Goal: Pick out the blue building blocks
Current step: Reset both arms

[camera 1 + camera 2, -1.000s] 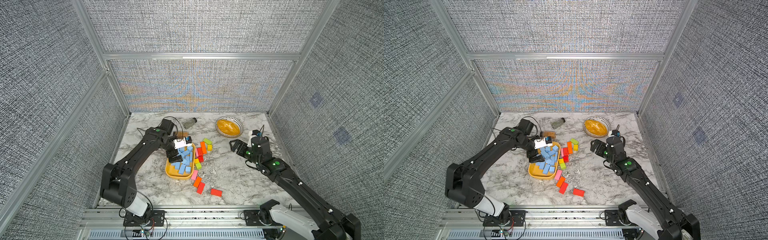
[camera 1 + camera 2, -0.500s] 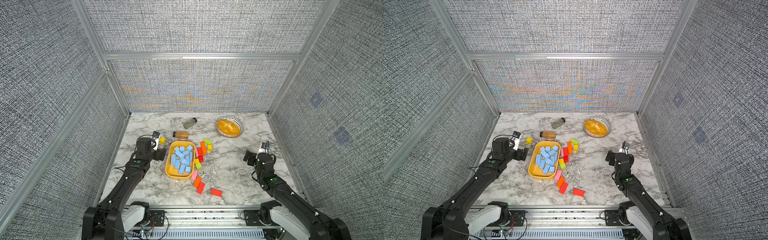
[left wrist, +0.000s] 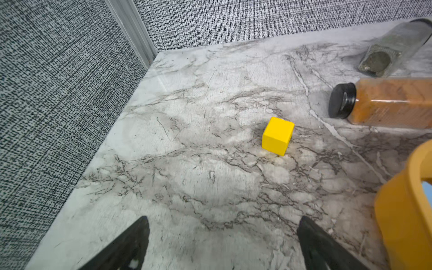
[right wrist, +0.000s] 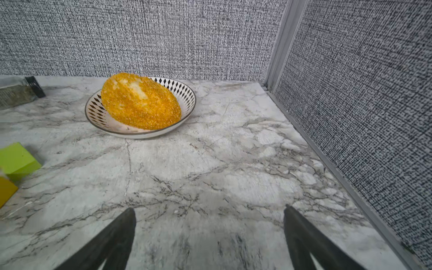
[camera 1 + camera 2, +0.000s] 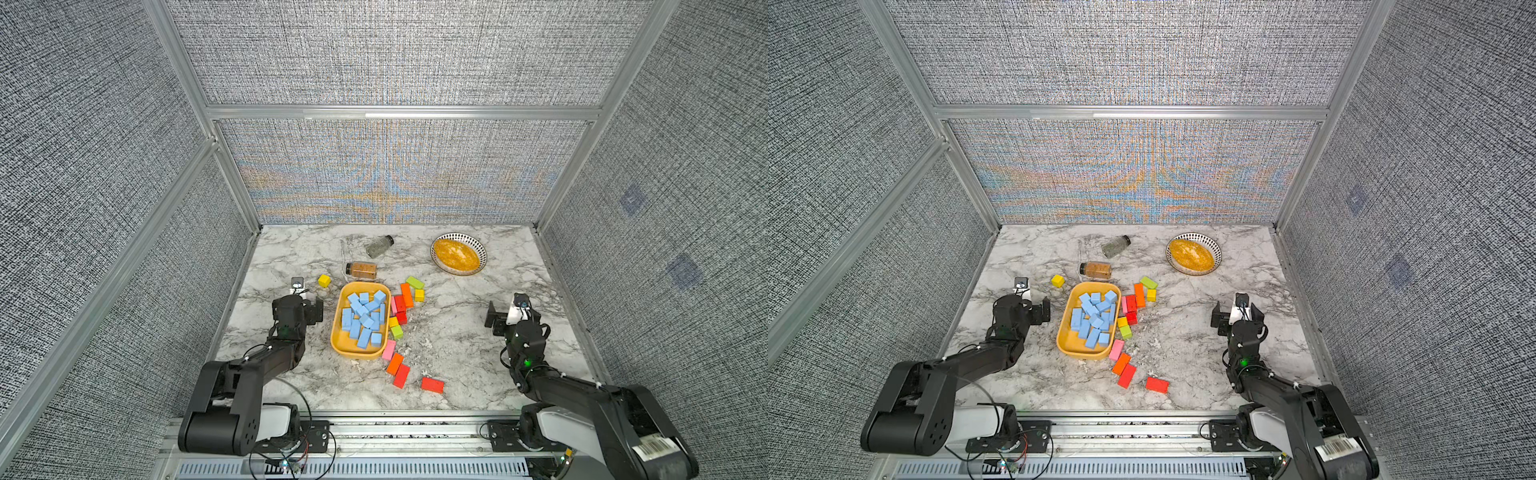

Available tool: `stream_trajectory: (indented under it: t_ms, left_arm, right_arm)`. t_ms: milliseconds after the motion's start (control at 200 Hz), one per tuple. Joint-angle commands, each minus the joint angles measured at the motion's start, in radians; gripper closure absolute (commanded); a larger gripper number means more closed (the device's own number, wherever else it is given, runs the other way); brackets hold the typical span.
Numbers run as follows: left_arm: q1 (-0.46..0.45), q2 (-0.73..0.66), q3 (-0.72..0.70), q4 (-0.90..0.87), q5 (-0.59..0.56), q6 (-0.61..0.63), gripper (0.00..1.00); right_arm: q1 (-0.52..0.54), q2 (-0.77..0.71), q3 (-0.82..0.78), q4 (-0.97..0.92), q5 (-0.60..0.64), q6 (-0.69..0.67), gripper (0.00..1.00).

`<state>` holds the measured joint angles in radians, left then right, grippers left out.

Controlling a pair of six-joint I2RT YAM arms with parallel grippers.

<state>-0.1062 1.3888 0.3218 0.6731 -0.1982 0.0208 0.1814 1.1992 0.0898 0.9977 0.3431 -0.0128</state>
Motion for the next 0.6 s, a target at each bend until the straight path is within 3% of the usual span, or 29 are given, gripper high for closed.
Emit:
stream_trajectory:
  t_ms: [0,75,165,235,315,380,455,591]
  left_arm:
    - [0.011,0.077,0.009,0.223,0.022,-0.018,0.0]
    - [0.019,0.108,0.127,0.023,-0.011,-0.038,0.0]
    - [0.019,0.106,0.113,0.047,-0.009,-0.038,0.0]
    - [0.02,0.107,0.114,0.046,-0.007,-0.037,0.0]
    - [0.02,0.109,0.115,0.044,-0.008,-0.036,0.0]
    - [0.02,0.11,0.117,0.048,-0.009,-0.036,0.0]
    - [0.019,0.109,0.116,0.048,-0.009,-0.037,0.0]
    - [0.02,0.104,0.111,0.051,-0.008,-0.036,0.0]
  right_arm:
    - [-0.029,0.077,-0.007,0.268,-0.02,-0.052,0.02]
    - [-0.071,0.194,-0.018,0.42,-0.087,-0.03,0.02]
    - [-0.072,0.388,-0.007,0.631,-0.14,-0.067,0.02]
    - [-0.083,0.286,0.039,0.372,-0.129,-0.024,0.02]
    - [-0.095,0.364,0.043,0.504,-0.174,-0.044,0.02]
    - [-0.128,0.318,0.138,0.23,-0.221,-0.011,0.02]
    - [-0.163,0.351,0.116,0.333,-0.281,0.009,0.02]
    - [-0.164,0.333,0.138,0.259,-0.281,0.009,0.02]
